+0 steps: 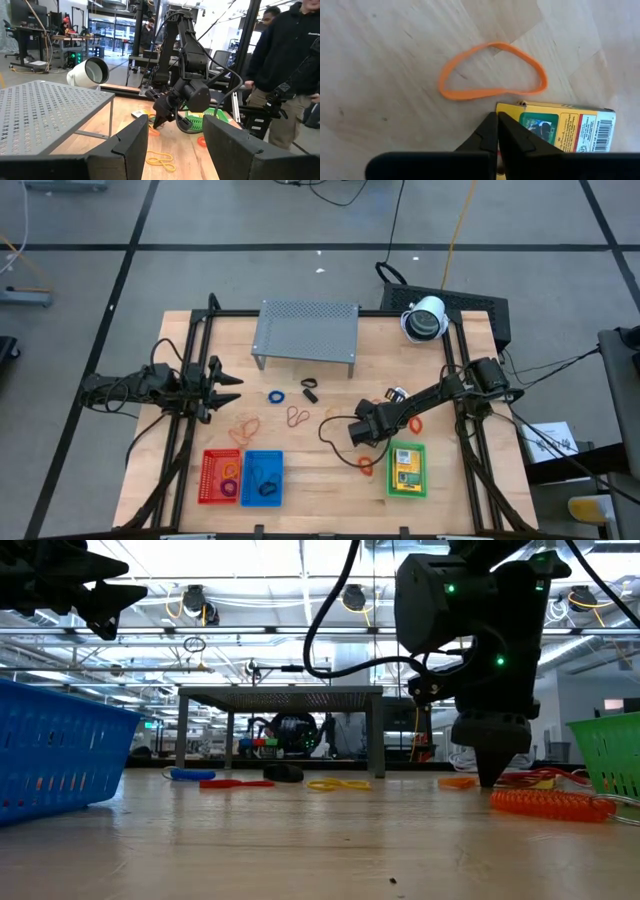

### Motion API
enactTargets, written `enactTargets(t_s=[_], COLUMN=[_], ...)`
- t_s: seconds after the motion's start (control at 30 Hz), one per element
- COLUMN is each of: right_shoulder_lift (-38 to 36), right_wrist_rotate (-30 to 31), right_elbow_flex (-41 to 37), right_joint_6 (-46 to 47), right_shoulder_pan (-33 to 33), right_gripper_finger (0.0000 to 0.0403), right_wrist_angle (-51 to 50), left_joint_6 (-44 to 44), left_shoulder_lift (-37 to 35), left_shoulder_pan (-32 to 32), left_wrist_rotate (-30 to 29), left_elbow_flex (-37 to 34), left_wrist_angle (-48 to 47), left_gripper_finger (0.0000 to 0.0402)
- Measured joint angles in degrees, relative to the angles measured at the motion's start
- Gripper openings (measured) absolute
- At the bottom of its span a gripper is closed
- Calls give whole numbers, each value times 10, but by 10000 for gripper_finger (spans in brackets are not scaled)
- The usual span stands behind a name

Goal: Pick & Place Office Desk Supplies
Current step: Put the yellow crayon box into the green bin

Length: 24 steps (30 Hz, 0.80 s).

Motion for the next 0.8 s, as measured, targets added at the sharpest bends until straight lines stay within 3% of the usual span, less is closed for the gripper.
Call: enactTargets(t_s=[0.37,0.8], right_shoulder_lift=[-18,-18], right_wrist_rotate=[-15,-17], right_elbow_flex=[-1,0], right_joint_6=[19,19], right_shoulder_pan=[0,5], right_gripper_finger=[6,104], right_wrist_angle=[7,10], left_joint_6=[0,0], left_shoulder_lift=[0,0], left_shoulder_pan=[0,0], left_wrist_rotate=[0,0], left_elbow_flex=[0,0], left_wrist_angle=[0,0], left_gripper_finger=[198,198])
